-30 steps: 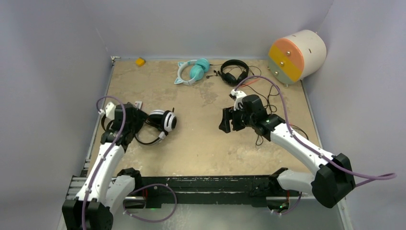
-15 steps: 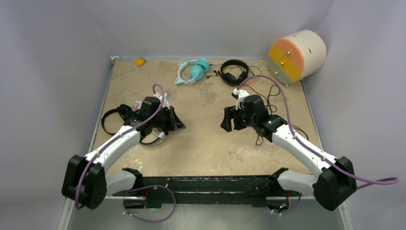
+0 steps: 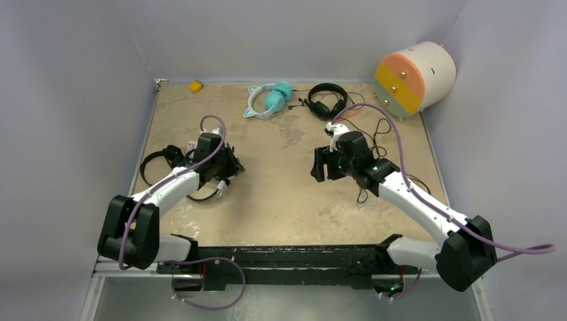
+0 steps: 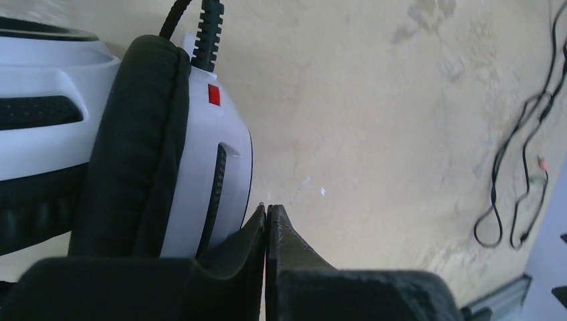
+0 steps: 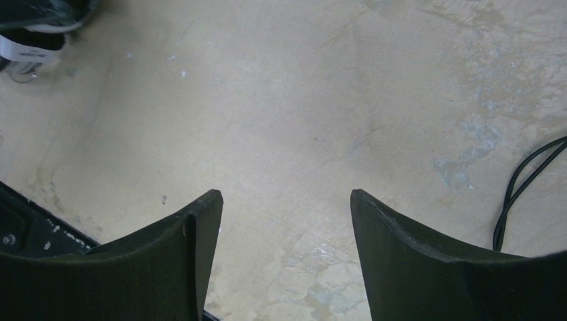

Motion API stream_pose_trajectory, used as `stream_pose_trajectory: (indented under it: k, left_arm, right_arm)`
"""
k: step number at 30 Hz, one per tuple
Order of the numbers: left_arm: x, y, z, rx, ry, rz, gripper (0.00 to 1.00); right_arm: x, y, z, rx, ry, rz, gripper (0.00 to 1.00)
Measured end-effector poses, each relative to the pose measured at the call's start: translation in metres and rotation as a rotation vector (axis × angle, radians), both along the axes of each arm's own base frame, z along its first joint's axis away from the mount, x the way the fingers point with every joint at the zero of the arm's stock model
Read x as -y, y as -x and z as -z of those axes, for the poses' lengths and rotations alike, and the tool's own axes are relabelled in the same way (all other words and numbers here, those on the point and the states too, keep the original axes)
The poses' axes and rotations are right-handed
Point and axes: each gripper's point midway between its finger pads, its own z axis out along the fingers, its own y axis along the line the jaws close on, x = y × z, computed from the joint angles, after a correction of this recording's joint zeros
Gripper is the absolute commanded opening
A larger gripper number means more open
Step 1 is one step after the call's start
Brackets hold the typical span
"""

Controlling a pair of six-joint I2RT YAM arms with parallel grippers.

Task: Wrap the headphones
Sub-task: Place the headphones at the center of the board, then pick up the headphones from the center of the board.

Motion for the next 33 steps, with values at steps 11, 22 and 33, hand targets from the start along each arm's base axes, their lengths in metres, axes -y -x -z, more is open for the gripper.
stream_pose_trajectory:
  k: [11,22,33]
  left_arm:
    - [-0.038,-0.040,-0.011,0.080,-0.052,-0.178,0.12]
    - [-0.014,-0.035,-0.063,0.270,-0.061,-0.111,0.80]
    - [-0.070,-0.030,-0.053,0.282,-0.232,-0.403,0.97]
  right_arm:
    - [0.026,-0.070,0.008,-0.091,0.057,0.214,0.79]
    - [0.069,-0.163,-0.008,-0.063,0.088,0.565,0.99]
    - [0.114,-0.275,0.016,-0.080,0.091,0.914,0.96]
